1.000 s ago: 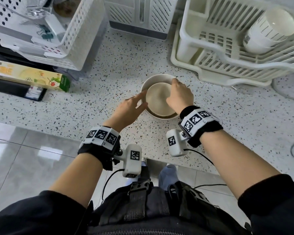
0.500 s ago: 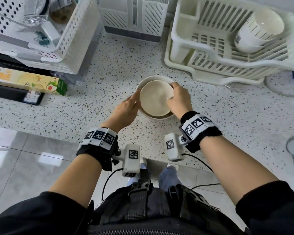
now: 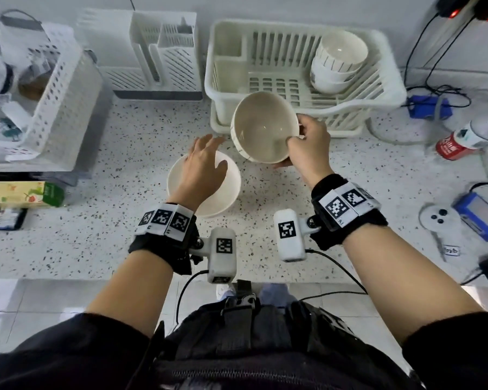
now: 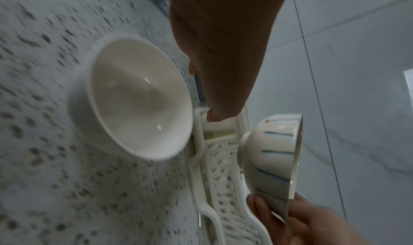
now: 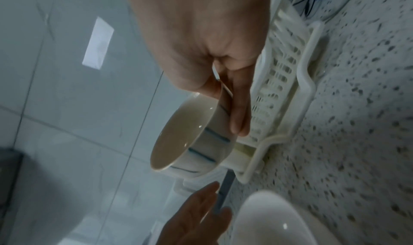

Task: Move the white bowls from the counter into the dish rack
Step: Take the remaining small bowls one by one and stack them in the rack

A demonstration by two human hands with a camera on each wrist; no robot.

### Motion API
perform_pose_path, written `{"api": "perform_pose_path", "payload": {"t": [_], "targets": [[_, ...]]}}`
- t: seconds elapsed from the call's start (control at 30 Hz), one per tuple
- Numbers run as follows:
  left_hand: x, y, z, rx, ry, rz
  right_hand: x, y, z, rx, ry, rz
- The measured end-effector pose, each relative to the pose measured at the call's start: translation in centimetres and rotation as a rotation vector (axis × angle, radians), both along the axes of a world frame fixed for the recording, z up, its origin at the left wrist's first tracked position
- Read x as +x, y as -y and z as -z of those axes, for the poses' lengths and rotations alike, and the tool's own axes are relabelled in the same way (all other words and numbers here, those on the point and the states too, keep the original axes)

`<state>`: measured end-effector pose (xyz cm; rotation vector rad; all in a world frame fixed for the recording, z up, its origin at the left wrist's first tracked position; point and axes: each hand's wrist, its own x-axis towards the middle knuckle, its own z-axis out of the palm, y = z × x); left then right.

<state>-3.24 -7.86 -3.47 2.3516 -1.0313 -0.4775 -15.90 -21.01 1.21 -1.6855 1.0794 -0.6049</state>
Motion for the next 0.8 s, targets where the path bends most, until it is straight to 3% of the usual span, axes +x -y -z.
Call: {"api": "perform_pose_path", "payload": {"t": [0.17, 0.37, 0.47, 0.63, 0.8], "targets": [[-3.1, 6.2, -1.3, -0.099, 0.022, 0.143, -3.0, 4.6, -0.7, 0.157, 0.125, 0.077], [-6.2, 13.7, -2.3, -0.104, 0.079, 0.245, -6.5, 11.1, -1.7, 0.148, 0.185, 0.111], [-7.0, 16.7, -2.4, -0.075, 0.089, 0.247, -7.3, 13.8, -1.7, 0.062, 0.15, 0.123], [-6.8, 20.3, -1.4, 0.062, 0.096, 0.264, -7.7, 17.1, -2.0, 0.201, 0.189, 0.11], [-5.1, 22.9, -0.6, 0.161, 0.083, 0.288, -6.2, 19.8, -2.4, 0.21, 0.213, 0.1]]}}
